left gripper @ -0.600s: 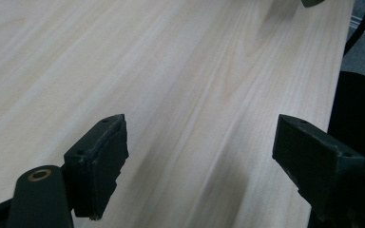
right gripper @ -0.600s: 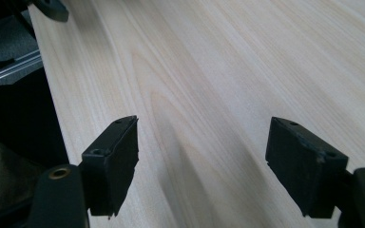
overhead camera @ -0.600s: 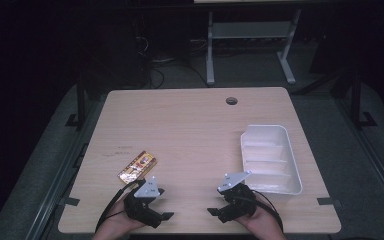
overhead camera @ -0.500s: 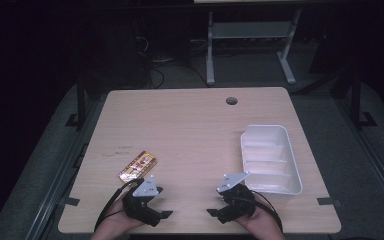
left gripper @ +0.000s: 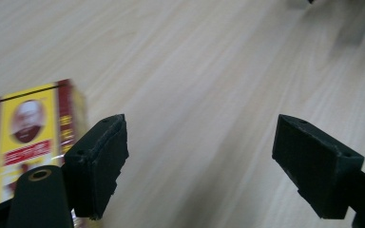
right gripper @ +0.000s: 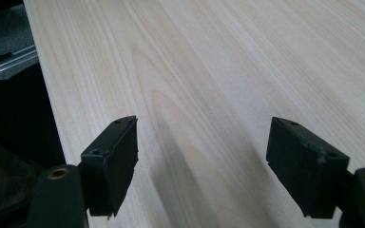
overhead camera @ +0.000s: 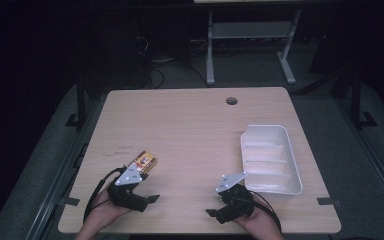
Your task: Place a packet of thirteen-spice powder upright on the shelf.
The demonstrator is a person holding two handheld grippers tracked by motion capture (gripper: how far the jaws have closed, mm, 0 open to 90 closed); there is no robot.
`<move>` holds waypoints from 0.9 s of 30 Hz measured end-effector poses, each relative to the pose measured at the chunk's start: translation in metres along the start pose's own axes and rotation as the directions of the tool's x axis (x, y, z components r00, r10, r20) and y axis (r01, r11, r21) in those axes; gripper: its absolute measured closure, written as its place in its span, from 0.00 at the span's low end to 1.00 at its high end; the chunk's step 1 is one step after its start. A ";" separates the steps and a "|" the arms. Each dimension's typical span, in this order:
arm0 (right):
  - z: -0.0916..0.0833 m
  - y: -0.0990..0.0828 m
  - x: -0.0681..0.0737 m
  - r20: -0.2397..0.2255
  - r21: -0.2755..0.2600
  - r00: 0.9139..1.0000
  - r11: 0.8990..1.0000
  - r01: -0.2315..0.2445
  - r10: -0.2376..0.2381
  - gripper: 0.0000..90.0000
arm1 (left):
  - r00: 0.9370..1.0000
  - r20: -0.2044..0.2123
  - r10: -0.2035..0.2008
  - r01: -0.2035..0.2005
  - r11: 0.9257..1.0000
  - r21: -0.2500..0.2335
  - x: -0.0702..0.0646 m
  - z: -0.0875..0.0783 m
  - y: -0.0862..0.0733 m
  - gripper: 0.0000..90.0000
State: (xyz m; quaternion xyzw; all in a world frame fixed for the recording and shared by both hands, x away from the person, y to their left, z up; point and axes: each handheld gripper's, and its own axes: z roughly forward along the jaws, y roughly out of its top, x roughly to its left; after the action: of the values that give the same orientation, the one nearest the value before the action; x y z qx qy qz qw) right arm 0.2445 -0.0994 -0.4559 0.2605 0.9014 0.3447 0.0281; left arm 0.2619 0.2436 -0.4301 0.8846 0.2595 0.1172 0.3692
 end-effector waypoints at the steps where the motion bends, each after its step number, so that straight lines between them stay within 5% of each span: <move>1: 0.000 0.000 0.000 0.001 0.001 1.000 1.000 0.000 0.000 0.28 | 1.000 -0.006 -0.004 0.004 1.000 -0.003 0.002 -0.002 -0.001 0.21; 11: 0.002 0.001 0.001 0.003 0.002 1.000 1.000 0.002 -0.002 0.28 | 0.998 -0.059 -0.031 0.030 0.999 -0.015 0.021 -0.015 -0.008 0.21; 18: 0.002 0.002 0.002 0.002 0.002 1.000 1.000 0.003 -0.003 0.28 | 0.989 -0.131 -0.072 0.070 0.997 -0.022 0.039 -0.024 -0.020 0.20; 27: 0.004 0.003 0.003 0.000 0.003 1.000 1.000 0.009 -0.009 0.28 | 0.980 -0.169 -0.101 0.104 0.994 0.012 0.051 -0.018 -0.028 0.20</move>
State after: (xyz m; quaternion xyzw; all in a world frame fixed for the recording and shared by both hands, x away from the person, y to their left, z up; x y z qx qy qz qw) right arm 0.2439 -0.0938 -0.4564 0.2565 0.9031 0.3432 0.0295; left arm 0.2869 0.2990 -0.4367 0.8608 0.3362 0.1696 0.3425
